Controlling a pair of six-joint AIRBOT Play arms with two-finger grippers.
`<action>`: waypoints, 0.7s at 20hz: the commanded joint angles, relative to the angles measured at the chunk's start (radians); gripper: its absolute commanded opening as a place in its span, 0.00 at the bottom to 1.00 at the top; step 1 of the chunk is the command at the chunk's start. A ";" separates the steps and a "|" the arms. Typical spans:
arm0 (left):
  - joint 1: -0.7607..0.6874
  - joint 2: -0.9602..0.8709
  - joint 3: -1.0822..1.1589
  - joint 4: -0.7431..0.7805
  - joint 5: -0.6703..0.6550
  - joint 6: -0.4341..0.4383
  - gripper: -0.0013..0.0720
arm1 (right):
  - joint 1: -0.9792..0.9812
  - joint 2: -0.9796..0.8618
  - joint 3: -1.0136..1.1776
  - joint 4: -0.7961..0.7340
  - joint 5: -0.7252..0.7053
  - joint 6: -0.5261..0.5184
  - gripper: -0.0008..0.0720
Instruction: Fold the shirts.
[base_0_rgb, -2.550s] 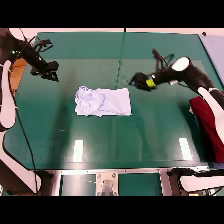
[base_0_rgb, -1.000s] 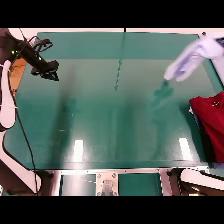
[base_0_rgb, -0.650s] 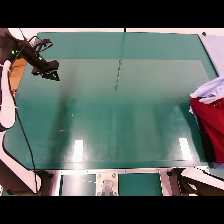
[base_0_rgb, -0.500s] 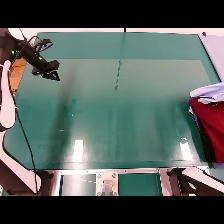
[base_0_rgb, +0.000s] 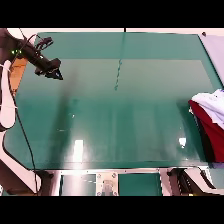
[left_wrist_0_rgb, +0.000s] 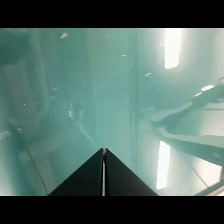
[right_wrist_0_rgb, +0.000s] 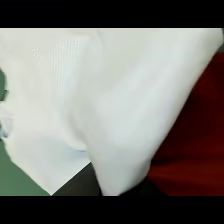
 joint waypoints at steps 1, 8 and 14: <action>0.001 0.001 0.001 -0.040 -0.011 0.001 0.05 | -0.013 0.021 -0.097 -0.183 0.005 0.015 0.04; 0.001 0.001 0.001 -0.041 -0.007 0.001 0.05 | -0.013 0.024 -0.104 -0.374 0.049 0.013 0.05; 0.001 0.001 0.001 -0.041 0.017 0.011 0.05 | -0.012 0.024 0.025 -0.378 0.113 0.014 0.88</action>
